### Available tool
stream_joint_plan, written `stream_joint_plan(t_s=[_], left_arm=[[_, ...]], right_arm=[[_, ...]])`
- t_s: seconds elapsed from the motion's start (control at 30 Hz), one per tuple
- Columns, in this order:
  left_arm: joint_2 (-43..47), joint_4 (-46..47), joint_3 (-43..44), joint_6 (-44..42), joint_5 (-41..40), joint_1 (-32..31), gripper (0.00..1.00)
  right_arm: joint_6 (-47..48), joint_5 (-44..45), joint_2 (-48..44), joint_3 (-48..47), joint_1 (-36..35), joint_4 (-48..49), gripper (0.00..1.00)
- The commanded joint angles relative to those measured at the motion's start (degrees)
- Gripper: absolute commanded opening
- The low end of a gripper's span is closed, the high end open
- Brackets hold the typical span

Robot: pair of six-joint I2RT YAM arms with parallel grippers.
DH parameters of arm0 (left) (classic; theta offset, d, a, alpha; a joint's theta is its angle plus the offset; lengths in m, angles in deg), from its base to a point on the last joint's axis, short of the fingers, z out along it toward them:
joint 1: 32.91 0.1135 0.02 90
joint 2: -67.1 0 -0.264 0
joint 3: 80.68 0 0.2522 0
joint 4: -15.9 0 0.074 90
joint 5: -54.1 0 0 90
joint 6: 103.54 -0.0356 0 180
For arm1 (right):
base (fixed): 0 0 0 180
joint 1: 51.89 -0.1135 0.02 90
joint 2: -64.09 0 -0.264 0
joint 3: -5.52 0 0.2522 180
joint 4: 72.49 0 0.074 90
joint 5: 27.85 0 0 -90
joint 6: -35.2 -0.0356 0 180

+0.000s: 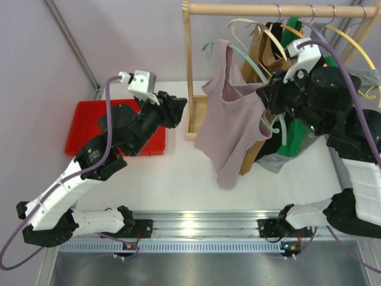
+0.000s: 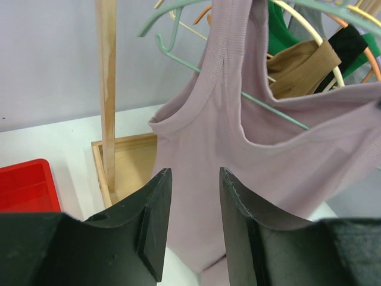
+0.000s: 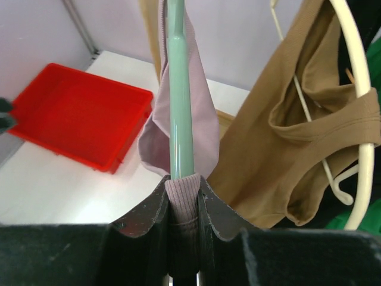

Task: Place the tank top on the hanger

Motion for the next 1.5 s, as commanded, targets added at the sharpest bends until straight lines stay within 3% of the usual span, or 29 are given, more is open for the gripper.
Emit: stream_joint_plan(t_s=[0.0, 0.23, 0.53, 1.17, 1.47], left_arm=[[1.85, -0.12, 2.36, 0.11, 0.06, 0.10, 0.43], [2.99, -1.35, 1.30, 0.64, 0.24, 0.10, 0.43], [4.57, -2.75, 0.95, -0.06, 0.06, 0.10, 0.43], [7.82, -5.65, 0.42, 0.73, -0.46, 0.10, 0.44], [8.18, -6.01, -0.46, 1.34, -0.64, 0.10, 0.44]], right_arm=[[0.65, -4.17, 2.19, -3.03, 6.45, 4.91, 0.00], [-0.05, -15.77, 7.29, -7.50, 16.38, 8.26, 0.00], [-1.37, -18.42, 11.34, -11.03, 21.14, 13.97, 0.00], [-2.07, -17.99, 18.02, -10.77, 21.76, 23.64, 0.00], [-2.16, -17.46, 17.32, -4.09, 21.84, 25.40, 0.00]])
